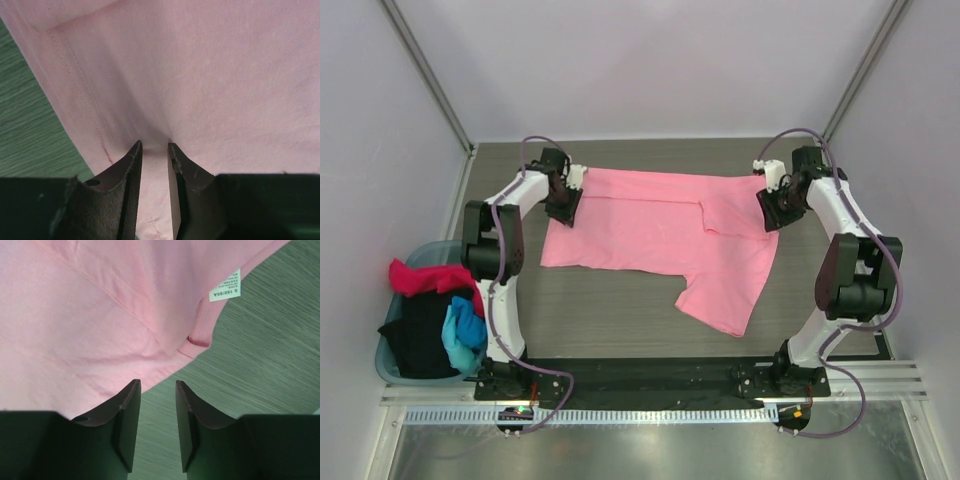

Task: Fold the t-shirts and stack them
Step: Fold the tshirt

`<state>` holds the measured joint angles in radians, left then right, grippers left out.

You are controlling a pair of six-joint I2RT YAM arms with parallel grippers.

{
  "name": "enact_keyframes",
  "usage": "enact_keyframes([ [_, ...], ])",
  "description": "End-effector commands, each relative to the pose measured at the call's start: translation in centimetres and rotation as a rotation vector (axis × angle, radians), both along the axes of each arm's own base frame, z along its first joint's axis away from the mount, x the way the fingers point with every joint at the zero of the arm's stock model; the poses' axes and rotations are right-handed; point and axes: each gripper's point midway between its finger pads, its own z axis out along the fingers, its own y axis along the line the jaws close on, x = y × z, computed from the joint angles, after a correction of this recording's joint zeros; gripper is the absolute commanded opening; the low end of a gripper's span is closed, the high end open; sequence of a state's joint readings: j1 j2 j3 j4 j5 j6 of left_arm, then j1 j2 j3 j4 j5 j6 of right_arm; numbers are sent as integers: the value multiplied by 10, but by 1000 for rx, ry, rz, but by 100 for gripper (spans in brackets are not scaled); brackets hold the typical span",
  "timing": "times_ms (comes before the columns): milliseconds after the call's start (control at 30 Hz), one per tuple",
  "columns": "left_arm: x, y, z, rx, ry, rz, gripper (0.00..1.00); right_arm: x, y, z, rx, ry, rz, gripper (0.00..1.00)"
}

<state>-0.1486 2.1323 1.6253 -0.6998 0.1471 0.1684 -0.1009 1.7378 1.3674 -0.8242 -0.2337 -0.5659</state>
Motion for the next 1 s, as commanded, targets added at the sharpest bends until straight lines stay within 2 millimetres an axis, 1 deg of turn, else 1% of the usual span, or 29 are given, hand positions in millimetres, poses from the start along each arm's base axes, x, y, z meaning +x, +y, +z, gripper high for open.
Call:
enact_keyframes([
  [0,-7,8,19,26,-21,-14,29,5,-10,59,-55,-135,-9,41],
  [33,-5,8,26,26,-39,-22,29,4,-10,67,-61,-157,-1,42],
  [67,-2,8,35,27,-65,-26,29,1,-11,84,-73,-210,17,43],
  [100,2,9,50,24,-107,-31,29,-1,-9,91,-64,-234,30,44],
  [133,4,10,60,22,-132,-28,30,-3,-6,98,-58,-257,44,45],
  [167,4,9,67,8,-145,-26,30,-11,-2,105,-58,-282,81,45],
  [200,3,9,81,-4,-172,-19,31,-16,8,106,-13,-293,125,45],
  [233,3,9,86,-10,-182,-20,31,-28,15,104,5,-276,164,45],
  [267,0,8,90,-21,-181,-22,31,-40,24,91,30,-240,201,45],
  [300,-5,6,93,-29,-178,-26,31,-51,32,90,39,-243,254,45],
  [333,-8,6,99,-36,-186,-28,31,-62,43,81,50,-211,294,45],
  [367,-14,5,101,-41,-179,-37,32,-77,49,62,61,-161,318,45],
  [400,-21,5,98,-45,-163,-50,32,-87,54,59,55,-165,360,44],
  [433,-24,5,104,-45,-177,-59,33,-98,70,50,61,-145,430,44],
  [467,-29,5,103,-46,-175,-73,35,-117,75,30,64,-103,465,44],
  [500,-36,5,97,-47,-158,-81,36,-125,82,30,55,-129,497,44],
  [533,-39,6,97,-43,-158,-82,37,-131,87,26,49,-145,528,44],
  [567,-40,7,101,-39,-169,-76,38,-148,96,12,49,-118,581,44],
  [600,-44,9,97,-31,-161,-73,39,-154,98,9,45,-125,599,44],
  [633,-45,13,97,-14,-163,-62,39,-157,100,14,34,-175,624,44],
  [667,-45,14,100,-9,-171,-54,39,-168,101,5,27,-160,648,44],
  [700,-48,16,98,1,-165,-47,39,-172,101,4,23,-167,666,44],
  [767,-48,21,100,22,-178,-33,40,-188,102,-3,32,-136,716,43],
  [833,-50,23,98,30,-176,-25,39,-207,106,-9,52,-70,763,41],
  [967,-52,31,99,65,-189,-10,40,-230,108,-28,57,4,851,40],
])
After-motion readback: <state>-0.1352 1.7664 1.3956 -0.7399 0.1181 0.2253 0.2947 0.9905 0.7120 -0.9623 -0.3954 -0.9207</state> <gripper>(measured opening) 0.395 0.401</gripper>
